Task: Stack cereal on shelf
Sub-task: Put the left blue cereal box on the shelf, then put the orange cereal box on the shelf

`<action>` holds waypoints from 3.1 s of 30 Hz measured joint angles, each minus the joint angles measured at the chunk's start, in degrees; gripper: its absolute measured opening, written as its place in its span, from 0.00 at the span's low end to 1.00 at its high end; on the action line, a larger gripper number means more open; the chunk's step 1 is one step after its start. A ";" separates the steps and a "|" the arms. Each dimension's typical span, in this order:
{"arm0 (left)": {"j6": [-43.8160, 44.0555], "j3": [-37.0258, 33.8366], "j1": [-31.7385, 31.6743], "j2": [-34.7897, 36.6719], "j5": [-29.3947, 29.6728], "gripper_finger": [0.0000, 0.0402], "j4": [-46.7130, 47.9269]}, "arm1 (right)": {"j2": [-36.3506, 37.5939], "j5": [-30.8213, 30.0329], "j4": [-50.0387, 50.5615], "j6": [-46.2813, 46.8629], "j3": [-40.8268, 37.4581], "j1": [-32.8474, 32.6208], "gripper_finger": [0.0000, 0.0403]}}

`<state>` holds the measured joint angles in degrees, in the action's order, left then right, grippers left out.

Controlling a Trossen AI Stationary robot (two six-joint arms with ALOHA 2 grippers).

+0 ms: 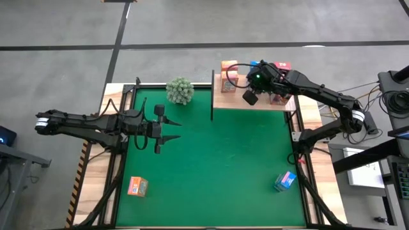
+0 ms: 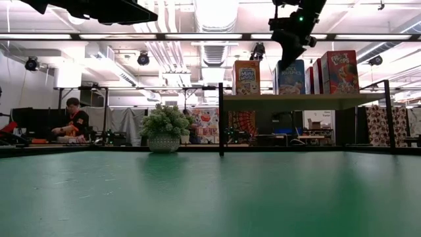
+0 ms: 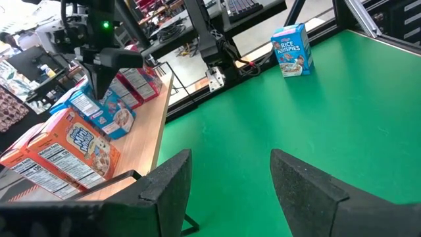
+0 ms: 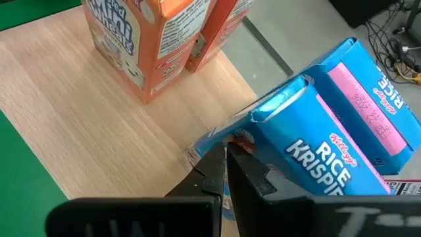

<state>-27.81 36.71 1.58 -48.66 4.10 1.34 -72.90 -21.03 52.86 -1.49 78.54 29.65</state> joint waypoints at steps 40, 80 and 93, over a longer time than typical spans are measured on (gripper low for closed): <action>81.89 32.78 3.69 -23.75 -6.15 0.47 53.42 | 15.37 0.42 -48.84 -16.46 -32.65 -34.39 0.02; 147.18 32.18 43.69 -36.22 -11.58 0.69 76.85 | 20.65 0.45 -46.62 -17.28 -35.54 -34.77 0.02; 144.24 27.92 43.72 -36.26 -11.96 0.52 69.26 | 20.65 0.45 -45.34 -15.32 -35.56 -34.77 0.02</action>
<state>116.43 64.63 45.31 -84.93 -7.86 70.61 -52.25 -20.58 7.52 -16.81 42.98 -5.13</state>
